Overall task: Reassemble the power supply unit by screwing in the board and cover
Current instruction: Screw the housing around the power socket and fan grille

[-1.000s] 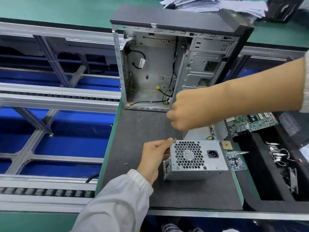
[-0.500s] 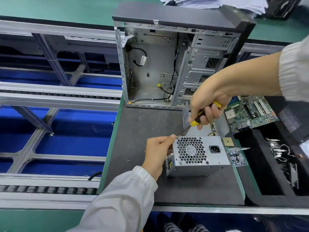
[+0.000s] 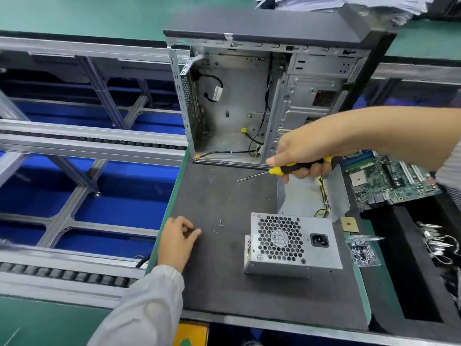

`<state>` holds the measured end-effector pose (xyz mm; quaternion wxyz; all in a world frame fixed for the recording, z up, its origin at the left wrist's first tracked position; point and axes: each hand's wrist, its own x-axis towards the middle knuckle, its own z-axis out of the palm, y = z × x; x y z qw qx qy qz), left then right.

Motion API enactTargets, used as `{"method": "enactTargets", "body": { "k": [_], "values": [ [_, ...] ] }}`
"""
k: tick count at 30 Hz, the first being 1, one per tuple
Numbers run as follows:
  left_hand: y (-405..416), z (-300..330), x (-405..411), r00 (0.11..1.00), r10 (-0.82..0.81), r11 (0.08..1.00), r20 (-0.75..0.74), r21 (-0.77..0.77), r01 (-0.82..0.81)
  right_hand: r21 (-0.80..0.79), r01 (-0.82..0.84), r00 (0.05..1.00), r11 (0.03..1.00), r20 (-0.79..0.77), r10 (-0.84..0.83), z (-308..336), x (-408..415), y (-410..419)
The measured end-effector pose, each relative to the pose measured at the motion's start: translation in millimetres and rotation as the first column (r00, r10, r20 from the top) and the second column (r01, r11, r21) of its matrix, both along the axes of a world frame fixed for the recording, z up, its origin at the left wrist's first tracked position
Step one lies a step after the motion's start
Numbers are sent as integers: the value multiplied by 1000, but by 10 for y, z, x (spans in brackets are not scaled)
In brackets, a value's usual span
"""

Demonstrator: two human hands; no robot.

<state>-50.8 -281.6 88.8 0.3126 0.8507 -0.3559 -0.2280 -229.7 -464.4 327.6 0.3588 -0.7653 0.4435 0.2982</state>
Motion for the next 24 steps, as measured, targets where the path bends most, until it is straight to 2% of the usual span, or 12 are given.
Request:
{"method": "enactTargets", "body": {
  "k": [3,8,14,16,17,18,19,20,21,22,24],
  "values": [
    [94,-194,101,996,-70,989,50,134,63,22,-35,998,999,53,33,-132,-110,13],
    [107,-281,115,982,-112,988,155,121,94,45,-78,992,996,99,73,-249,-225,39],
    [249,-212,-20,965,-126,989,230,106,103,61,-57,980,997,192,44,-298,-397,16],
    [147,23,-158,997,-28,998,73,-61,33,56,-37,973,998,230,23,-325,-485,16],
    [43,195,-248,995,21,982,-94,-183,-38,46,-24,966,999,257,12,-336,-536,21],
    [-88,397,-350,955,20,949,-296,-294,-111,30,-16,957,999,291,7,-346,-591,30],
    [-224,605,-465,868,-43,909,-495,-380,-171,8,-16,944,1000,330,13,-353,-646,43],
    [-352,798,-587,732,-141,868,-667,-439,-233,-21,-23,929,1000,370,29,-358,-701,61],
    [-462,960,-697,596,-219,837,-773,-463,-292,-63,-36,913,997,404,58,-361,-754,81],
    [-547,1085,-795,502,-260,821,-825,-463,-335,-126,-52,896,991,433,102,-363,-818,102],
    [-645,1242,-948,412,-288,817,-864,-447,-365,-288,-69,856,955,475,205,-386,-967,145]
  ]
}}
